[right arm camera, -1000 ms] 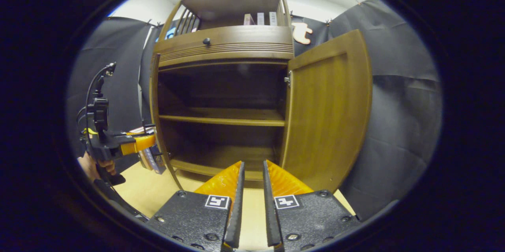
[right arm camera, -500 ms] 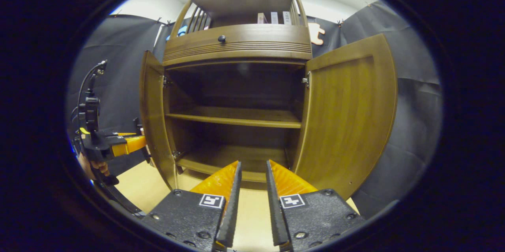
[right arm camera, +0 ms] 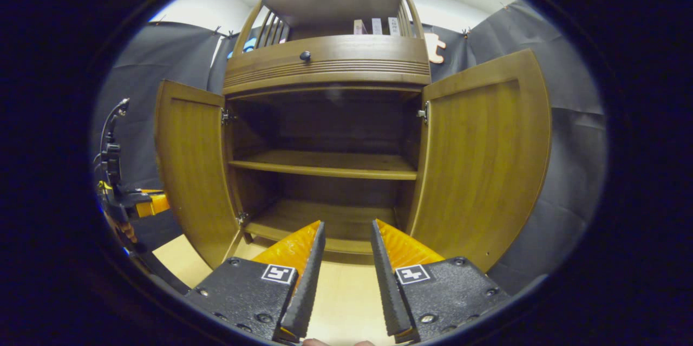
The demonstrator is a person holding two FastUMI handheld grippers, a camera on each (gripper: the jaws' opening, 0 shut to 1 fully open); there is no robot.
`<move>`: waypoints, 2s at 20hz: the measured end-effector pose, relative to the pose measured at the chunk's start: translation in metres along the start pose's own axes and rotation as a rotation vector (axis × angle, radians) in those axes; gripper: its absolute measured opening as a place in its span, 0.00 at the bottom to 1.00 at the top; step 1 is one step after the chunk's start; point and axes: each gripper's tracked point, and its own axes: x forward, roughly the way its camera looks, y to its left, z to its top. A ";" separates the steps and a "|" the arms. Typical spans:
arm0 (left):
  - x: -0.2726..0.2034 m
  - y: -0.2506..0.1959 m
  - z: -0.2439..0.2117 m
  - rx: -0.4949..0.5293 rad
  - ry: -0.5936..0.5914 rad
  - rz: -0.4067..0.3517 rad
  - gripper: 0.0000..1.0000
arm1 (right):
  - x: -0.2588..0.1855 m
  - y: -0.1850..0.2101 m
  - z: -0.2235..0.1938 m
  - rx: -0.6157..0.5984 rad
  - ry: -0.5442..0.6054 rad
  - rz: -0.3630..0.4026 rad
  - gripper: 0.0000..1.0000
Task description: Open the right door of the double-door shoe cabinet with the right hand, and open the left door with the left hand.
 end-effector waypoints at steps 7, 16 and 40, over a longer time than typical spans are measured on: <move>-0.002 0.041 -0.003 -0.045 0.007 0.030 0.04 | 0.008 0.018 0.007 -0.015 -0.002 0.023 0.56; -0.024 0.090 -0.020 -0.009 0.044 0.116 0.02 | 0.010 0.029 0.012 -0.042 -0.011 0.023 0.54; -0.067 -0.074 0.116 -0.072 -0.235 -0.076 0.98 | -0.017 -0.015 0.088 0.004 -0.133 -0.066 0.77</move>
